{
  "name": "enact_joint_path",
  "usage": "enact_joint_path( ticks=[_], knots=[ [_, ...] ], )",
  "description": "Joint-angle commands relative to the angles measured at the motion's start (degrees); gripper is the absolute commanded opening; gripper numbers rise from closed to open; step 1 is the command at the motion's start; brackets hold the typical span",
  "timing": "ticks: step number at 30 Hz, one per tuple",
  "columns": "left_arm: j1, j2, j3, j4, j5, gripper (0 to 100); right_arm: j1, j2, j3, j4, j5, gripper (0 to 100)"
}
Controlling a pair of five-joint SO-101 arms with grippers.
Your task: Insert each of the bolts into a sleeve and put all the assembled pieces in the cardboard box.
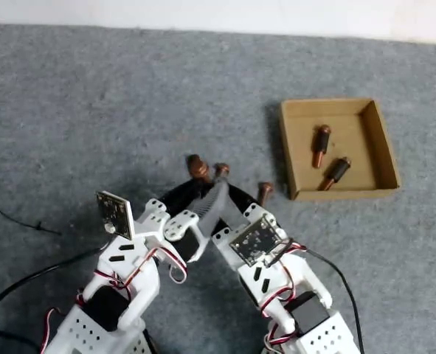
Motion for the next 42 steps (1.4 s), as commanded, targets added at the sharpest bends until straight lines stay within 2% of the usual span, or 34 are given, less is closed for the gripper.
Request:
enact_joint_path(
  ticks=[1, 6, 15, 26, 28, 32, 33, 35, 37, 42],
  knots=[
    [0.92, 0.04, 1.19, 1.76, 0.26, 35, 0.57, -1.27, 1.1, -2.42, -0.26, 0.5],
    [-0.48, -0.13, 0.66, 2.02, 0.62, 35, 2.51, -1.27, 1.1, -2.42, -0.26, 0.5],
    [-14.81, -0.22, -2.59, 1.14, 10.02, 35, 2.51, -1.27, 1.1, -2.42, -0.26, 0.5],
    [-15.43, -0.22, -2.33, 1.14, 9.93, 34, 2.68, -1.27, 1.19, -2.51, -0.26, 0.5],
    [-15.43, -0.22, -2.33, 1.14, 7.91, 28, 4.18, -1.27, 1.1, -2.51, -0.26, 0.5],
    [-15.43, -0.22, -2.33, 0.97, -0.26, 3, 7.34, -1.27, 1.1, -2.51, -0.35, 0.5],
    [-15.43, -0.22, -2.33, 0.97, -2.55, 0, 7.52, -1.27, 1.1, -2.51, -0.35, 0.5],
    [-15.52, -0.22, -2.07, 0.97, -6.15, 4, 7.52, -1.27, 1.19, -2.51, -0.35, 0.5],
    [-16.13, -0.22, -0.75, 0.88, -9.49, 0, 7.6, -1.27, 1.45, -2.51, -0.35, 0.5],
    [-18.42, -0.13, 1.19, -0.26, -15.38, 0, 7.69, -1.27, 1.45, -2.51, -0.35, 0.5]
  ],
)
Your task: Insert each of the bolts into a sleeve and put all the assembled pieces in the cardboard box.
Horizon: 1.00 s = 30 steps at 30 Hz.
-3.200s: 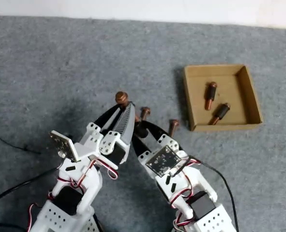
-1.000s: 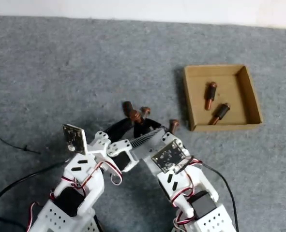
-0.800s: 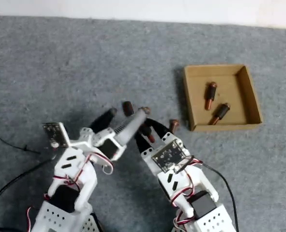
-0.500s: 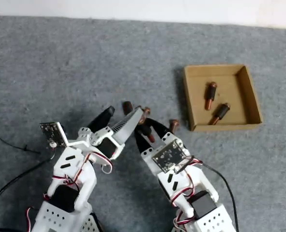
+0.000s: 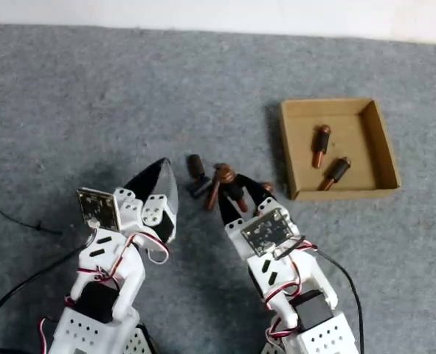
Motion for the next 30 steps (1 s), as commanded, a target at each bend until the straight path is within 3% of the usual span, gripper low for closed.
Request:
enact_joint_path(
  ticks=[1, 9, 13, 18, 28, 30],
  knots=[
    [-2.07, 0.04, 1.27, -1.58, -2.46, 1, 1.01, -1.27, 1.45, -2.42, -0.53, 0.5],
    [-6.46, 0.4, 1.36, -0.35, -3.78, 1, 7.08, -1.19, 0.57, -2.33, -9.14, 0.5],
    [-6.46, 0.4, 1.36, 0.62, -11.43, 1, 8.66, -1.1, -1.89, -1.54, -9.23, 0.5],
    [-6.46, 0.4, 1.36, 1.41, -11.96, 1, 14.37, 1.8, -8.4, 2.07, -9.23, 0.5],
    [-6.37, 0.4, 1.36, 1.58, -12.13, 1, 21.32, 47.08, -27.47, -11.74, -9.41, 0.5],
    [-6.37, 0.4, 1.36, 1.58, -12.13, 1, 23.43, 57.27, -34.07, -12.62, -12.57, 0.5]
  ],
)
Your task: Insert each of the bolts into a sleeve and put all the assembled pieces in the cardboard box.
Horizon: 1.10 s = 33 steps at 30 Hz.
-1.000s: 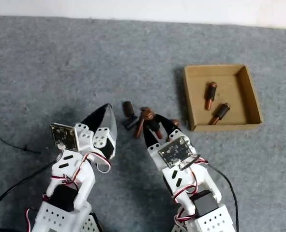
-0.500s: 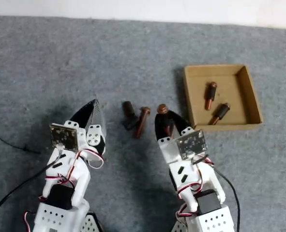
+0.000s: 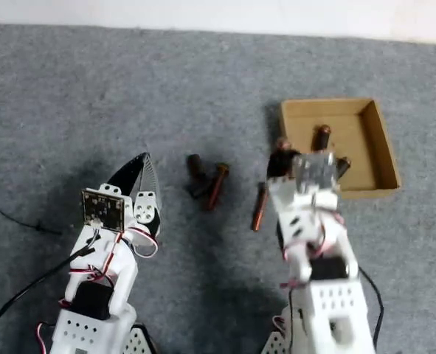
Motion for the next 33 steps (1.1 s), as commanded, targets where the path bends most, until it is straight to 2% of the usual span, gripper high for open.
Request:
enact_joint_path(
  ticks=[1, 6, 11, 15, 19, 21, 26, 33],
  knots=[
    [-0.31, 0.4, 1.19, 0.26, -0.35, 1, 4.26, 20.09, -15.25, -3.65, -5.98, 0.5],
    [-0.31, 0.4, 1.19, 0.26, -0.35, 1, 10.86, 42.51, -31.69, -3.38, -17.14, 0.5],
    [-0.22, 0.4, 1.19, 0.26, -0.35, 1, 11.91, 60.7, -41.63, -3.38, -18.11, 0.5],
    [-0.13, 0.4, 1.19, 0.18, -0.44, 1, 11.56, 69.14, -45.93, -3.38, -18.11, 0.8],
    [-0.13, 0.4, 1.19, 0.18, -0.44, 1, 10.07, 70.46, -47.16, -3.3, -18.11, 2.2],
    [-0.04, 0.4, 1.19, 0.18, -0.44, 1, 9.19, 70.37, -47.08, -2.77, -17.58, 7.8],
    [-0.13, 0.4, 1.19, 0.18, -0.44, 1, 5.76, 70.29, -47.34, 5.93, -8.97, 24.0],
    [-0.31, 0.4, 1.19, 0.18, -0.44, 1, 1.63, 59.91, -45.05, 9.8, -8.09, 24.1]
  ],
)
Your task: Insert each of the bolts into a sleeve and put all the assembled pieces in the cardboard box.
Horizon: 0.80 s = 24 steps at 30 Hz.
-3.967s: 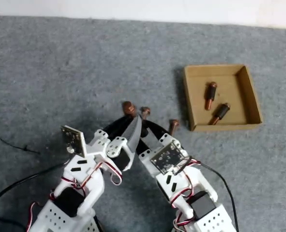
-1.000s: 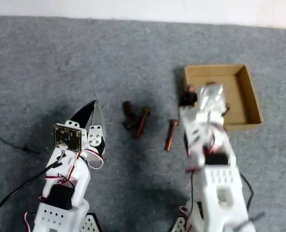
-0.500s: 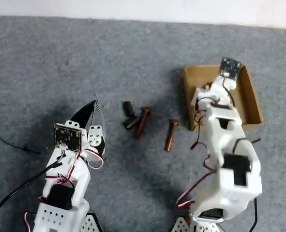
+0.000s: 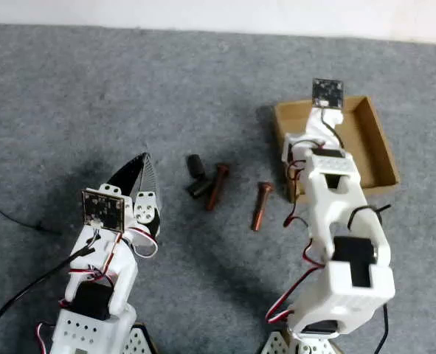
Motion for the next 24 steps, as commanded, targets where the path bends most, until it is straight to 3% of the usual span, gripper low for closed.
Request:
enact_joint_path(
  ticks=[1, 8, 13, 17, 24],
  knots=[
    [-0.4, 0.31, 1.19, 0.18, -0.44, 1, -4.97, -9.71, 3.38, 1.45, 0.79, 24.1],
    [-9.89, -0.13, 1.1, 0.0, -0.09, 1, -18.95, -23.08, 16.13, 1.36, 1.23, 24.1],
    [-12.35, -0.13, 1.1, 0.0, -0.44, 1, -29.32, -21.32, 18.07, 1.63, 1.23, 24.1],
    [-15.96, -0.13, 1.1, -0.7, -0.44, 1, -32.13, -13.41, 8.57, 3.38, 1.23, 24.1],
    [-15.96, 0.22, 1.1, -1.41, -0.44, 1, -32.22, 9.71, -19.56, 15.43, 1.23, 24.1]
  ],
)
